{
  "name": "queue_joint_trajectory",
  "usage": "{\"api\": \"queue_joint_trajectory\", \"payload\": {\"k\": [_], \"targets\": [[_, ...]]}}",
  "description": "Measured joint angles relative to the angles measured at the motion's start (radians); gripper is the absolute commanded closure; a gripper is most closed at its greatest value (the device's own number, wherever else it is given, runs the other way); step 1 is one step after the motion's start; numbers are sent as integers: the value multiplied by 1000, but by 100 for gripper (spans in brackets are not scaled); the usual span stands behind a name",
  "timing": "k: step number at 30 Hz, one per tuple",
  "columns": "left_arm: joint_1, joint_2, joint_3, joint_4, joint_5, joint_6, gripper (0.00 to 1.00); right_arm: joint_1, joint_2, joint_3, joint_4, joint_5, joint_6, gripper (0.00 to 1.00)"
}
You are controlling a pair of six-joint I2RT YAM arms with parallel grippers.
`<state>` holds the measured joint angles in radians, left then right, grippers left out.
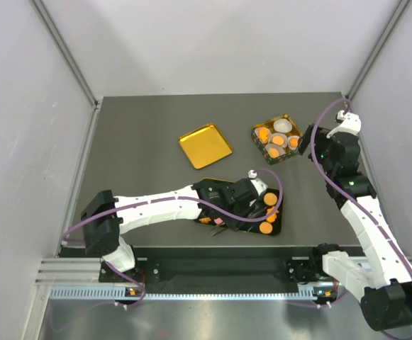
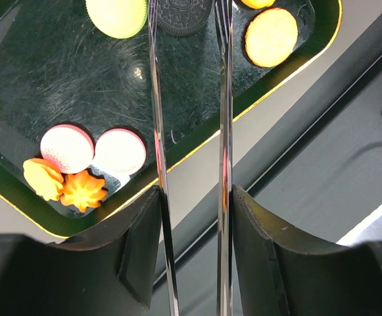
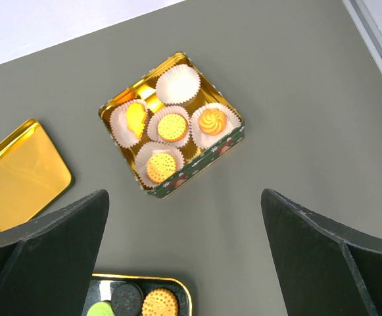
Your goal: Pack the cookies
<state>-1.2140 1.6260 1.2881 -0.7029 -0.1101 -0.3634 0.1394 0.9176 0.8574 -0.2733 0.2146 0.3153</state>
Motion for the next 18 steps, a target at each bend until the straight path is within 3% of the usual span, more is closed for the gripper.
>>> {"api": "queue_joint_trajectory", "payload": {"k": [18], "targets": [[-6, 0, 22, -20, -16, 0, 50, 0, -1, 0, 0, -3, 0, 0]]}}
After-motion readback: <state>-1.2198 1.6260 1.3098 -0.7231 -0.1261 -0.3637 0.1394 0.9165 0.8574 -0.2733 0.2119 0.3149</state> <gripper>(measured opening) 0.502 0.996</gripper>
